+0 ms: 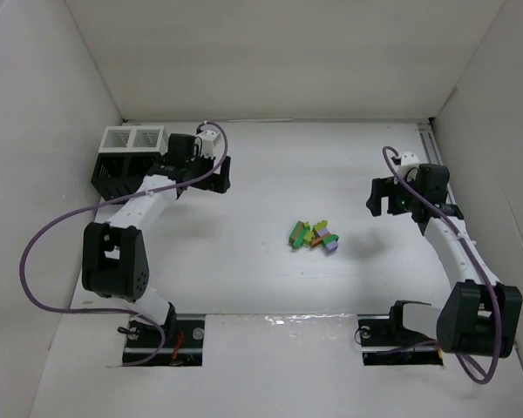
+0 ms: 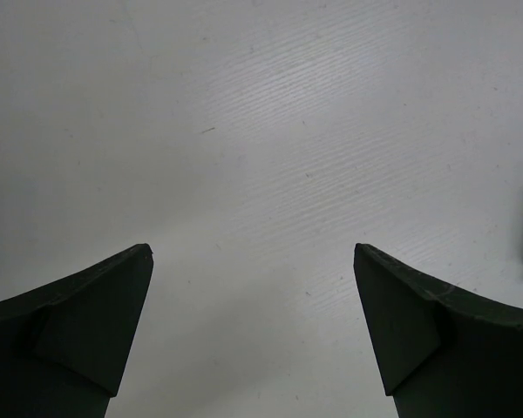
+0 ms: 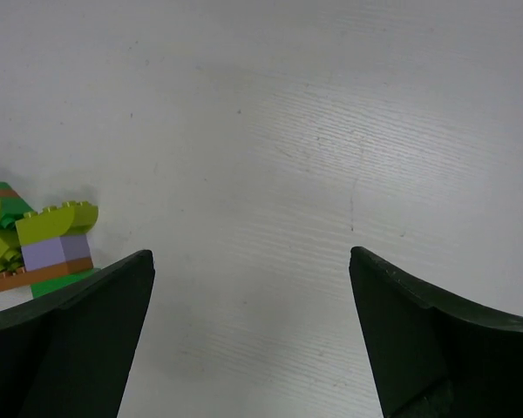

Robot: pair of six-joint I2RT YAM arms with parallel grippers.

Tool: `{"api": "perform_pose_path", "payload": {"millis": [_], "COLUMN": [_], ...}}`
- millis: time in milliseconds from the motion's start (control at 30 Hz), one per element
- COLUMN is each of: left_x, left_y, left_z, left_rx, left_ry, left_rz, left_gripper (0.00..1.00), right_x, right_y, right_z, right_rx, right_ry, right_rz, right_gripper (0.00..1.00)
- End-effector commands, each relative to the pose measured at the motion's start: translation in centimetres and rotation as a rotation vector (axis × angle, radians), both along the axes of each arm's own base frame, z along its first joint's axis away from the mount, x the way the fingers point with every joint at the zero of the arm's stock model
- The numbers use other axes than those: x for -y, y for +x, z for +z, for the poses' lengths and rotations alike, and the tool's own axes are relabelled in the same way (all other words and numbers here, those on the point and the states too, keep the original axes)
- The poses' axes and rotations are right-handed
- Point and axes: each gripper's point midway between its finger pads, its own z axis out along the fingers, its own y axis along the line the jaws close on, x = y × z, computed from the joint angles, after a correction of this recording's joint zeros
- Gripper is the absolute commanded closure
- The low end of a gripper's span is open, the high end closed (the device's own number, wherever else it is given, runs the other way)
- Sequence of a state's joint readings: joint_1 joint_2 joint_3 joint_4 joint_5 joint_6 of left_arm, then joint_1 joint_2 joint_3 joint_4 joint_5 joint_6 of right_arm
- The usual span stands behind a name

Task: Sort the legos into containers by color

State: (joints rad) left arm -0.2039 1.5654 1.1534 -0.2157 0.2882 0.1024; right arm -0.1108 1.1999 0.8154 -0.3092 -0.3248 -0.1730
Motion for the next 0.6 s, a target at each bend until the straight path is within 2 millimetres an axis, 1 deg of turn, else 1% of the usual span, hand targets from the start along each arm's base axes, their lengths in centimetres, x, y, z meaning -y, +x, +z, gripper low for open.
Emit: {"api": "perform_pose_path", "payload": {"millis": [0, 33, 67, 100, 133, 167, 200, 233, 267, 300, 333, 367, 400, 433, 467, 500, 533, 567], "left_x": [0.9, 1.2, 1.7, 1.7, 2.3, 2.6, 2.5, 2.7, 2.3, 2.3, 2.1, 2.1, 2.2, 2.0, 1.9, 2.2, 2.5, 2.7], "left_y": [0.9, 0.7, 0.2, 0.4, 0.4, 0.1, 0.5, 0.4, 0.8, 1.1, 1.5, 1.3, 1.6, 1.5, 1.2, 1.0, 0.3, -0.4], "left_z": [2.4, 3.8, 3.8, 4.0, 4.5, 4.6, 4.7, 4.7, 4.8, 5.5, 5.6, 6.4, 7.3, 7.5, 7.3, 9.1, 9.2, 9.2], "left_rx": [0.055, 0.1, 0.1, 0.11, 0.122, 0.11, 0.114, 0.098, 0.107, 0.139, 0.148, 0.173, 0.208, 0.224, 0.232, 0.297, 0.303, 0.309], "left_ry": [-0.021, -0.031, -0.045, -0.046, -0.049, -0.048, -0.04, -0.054, -0.045, -0.035, -0.032, -0.031, -0.033, -0.032, -0.034, -0.054, -0.061, -0.058], "left_rz": [-0.047, -0.082, -0.117, -0.118, -0.13, -0.14, -0.131, -0.096, -0.065, -0.053, -0.029, -0.01, 0.016, 0.024, 0.024, 0.016, -0.02, -0.056], "left_gripper": [0.0, 0.0, 0.0, 0.0, 0.0, 0.0, 0.0, 0.0, 0.0, 0.0, 0.0, 0.0, 0.0, 0.0, 0.0, 0.0, 0.0, 0.0], "right_x": [-0.9, -1.3, -2.4, -3.0, -3.5, -4.2, -5.4, -6.1, -6.8, -8.2, -9.1, -9.5, -10.2, -11.5, -12.2, -12.7, -14.0, -14.3], "right_y": [-0.2, -0.5, -1.1, -1.3, -1.6, -1.8, -2.1, -2.2, -2.3, -2.9, -3.2, -3.5, -3.7, -4.1, -4.4, -4.6, -5.2, -5.1], "right_z": [2.3, 2.1, 2.1, 2.4, 2.3, 2.5, 2.5, 2.5, 2.5, 2.3, 2.3, 2.0, 1.7, 1.4, 1.1, 0.6, 0.6, 0.3], "right_rx": [0.074, 0.067, 0.054, 0.056, 0.054, 0.055, 0.056, 0.061, 0.065, 0.053, 0.057, 0.051, 0.039, 0.042, 0.032, 0.019, 0.02, 0.016], "right_ry": [-0.024, -0.023, -0.004, -0.003, -0.012, -0.01, -0.009, -0.018, -0.024, -0.029, -0.035, -0.053, -0.06, -0.074, -0.073, -0.08, -0.079, -0.087], "right_rz": [0.115, 0.149, 0.208, 0.243, 0.285, 0.316, 0.356, 0.385, 0.414, 0.458, 0.491, 0.51, 0.531, 0.567, 0.593, 0.608, 0.651, 0.659], "right_gripper": [0.03, 0.03, 0.05, 0.05, 0.06, 0.06, 0.06, 0.06, 0.06, 0.06, 0.06, 0.06, 0.06, 0.06, 0.06, 0.06, 0.06, 0.06]}}
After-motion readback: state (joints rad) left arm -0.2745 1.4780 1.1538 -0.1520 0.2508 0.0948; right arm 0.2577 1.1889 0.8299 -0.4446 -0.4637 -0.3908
